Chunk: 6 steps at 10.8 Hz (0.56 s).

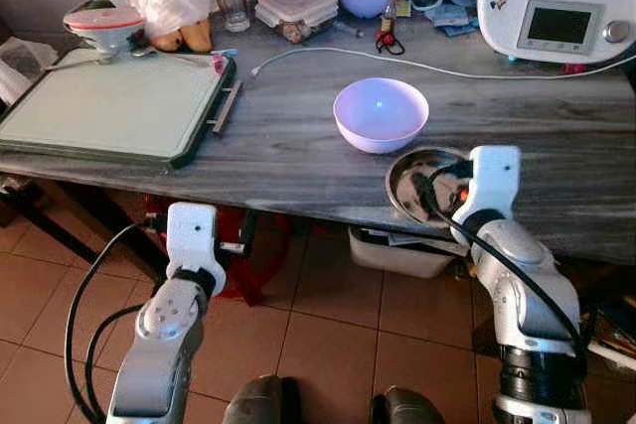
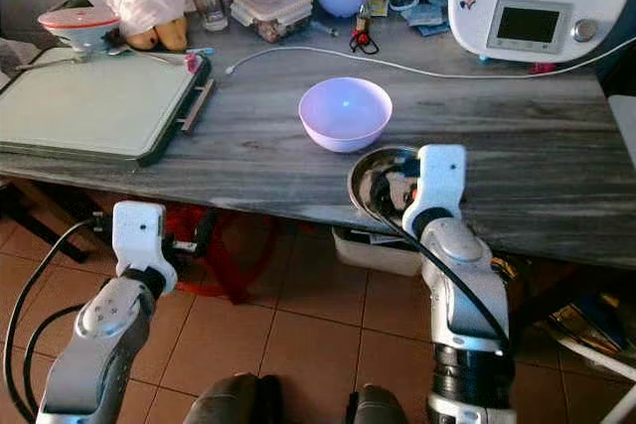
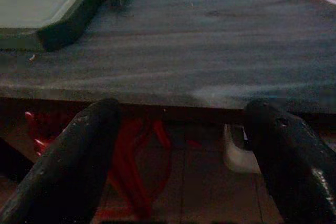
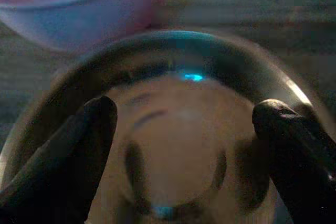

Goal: Setting the table

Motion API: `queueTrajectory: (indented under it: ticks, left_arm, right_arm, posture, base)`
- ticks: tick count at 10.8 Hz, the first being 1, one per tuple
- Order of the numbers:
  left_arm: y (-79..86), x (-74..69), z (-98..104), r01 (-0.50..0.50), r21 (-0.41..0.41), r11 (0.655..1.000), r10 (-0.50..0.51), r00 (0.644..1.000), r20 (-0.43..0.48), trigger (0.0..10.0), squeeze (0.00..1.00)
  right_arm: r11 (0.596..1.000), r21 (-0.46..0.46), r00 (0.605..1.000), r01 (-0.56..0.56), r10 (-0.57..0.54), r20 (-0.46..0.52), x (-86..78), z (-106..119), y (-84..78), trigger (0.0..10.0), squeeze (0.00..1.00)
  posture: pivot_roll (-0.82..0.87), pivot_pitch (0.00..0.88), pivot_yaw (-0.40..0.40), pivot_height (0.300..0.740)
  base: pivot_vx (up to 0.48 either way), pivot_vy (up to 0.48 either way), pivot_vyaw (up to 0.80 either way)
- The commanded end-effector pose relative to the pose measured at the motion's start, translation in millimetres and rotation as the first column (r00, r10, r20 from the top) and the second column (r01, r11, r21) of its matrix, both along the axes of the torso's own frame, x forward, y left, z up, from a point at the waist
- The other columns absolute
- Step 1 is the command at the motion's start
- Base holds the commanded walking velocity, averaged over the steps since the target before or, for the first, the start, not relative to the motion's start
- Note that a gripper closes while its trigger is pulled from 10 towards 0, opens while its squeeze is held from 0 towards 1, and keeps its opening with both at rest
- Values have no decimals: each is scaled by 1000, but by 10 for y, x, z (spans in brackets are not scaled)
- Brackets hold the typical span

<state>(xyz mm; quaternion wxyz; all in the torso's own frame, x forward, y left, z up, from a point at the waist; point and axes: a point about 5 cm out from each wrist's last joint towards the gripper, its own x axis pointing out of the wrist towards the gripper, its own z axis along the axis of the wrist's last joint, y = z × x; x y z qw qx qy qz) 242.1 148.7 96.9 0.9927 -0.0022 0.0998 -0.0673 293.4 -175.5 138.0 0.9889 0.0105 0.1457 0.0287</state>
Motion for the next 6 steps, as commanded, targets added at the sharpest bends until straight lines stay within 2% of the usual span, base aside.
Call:
queueTrajectory:
  ticks: [1, 2, 6]
  left_arm:
    - [13, -21, 27, 10, 9, 1000, -10, 1000, 0, 10000, 0]
    - [15, -26, 27, 11, 10, 1000, -11, 1000, -4, 10000, 0]
    - [18, -55, 38, 7, 12, 1000, -7, 1000, -10, 10000, 0]
  right_arm:
    - [1000, 3, 1000, -11, 11, -11, 38, 16, 28, 10000, 27]
    - [1000, 2, 1000, -8, 8, -8, 77, 32, 24, 10000, 0]
    - [1000, 17, 999, -7, 8, -32, 246, 50, 13, 10000, 0]
  posture:
    - [-26, 150, 86, 740]
    - [-25, 156, 84, 740]
    - [-9, 169, 84, 740]
  base:
    - [0, 0, 0]
    - [0, 0, 0]
    - [0, 0, 0]
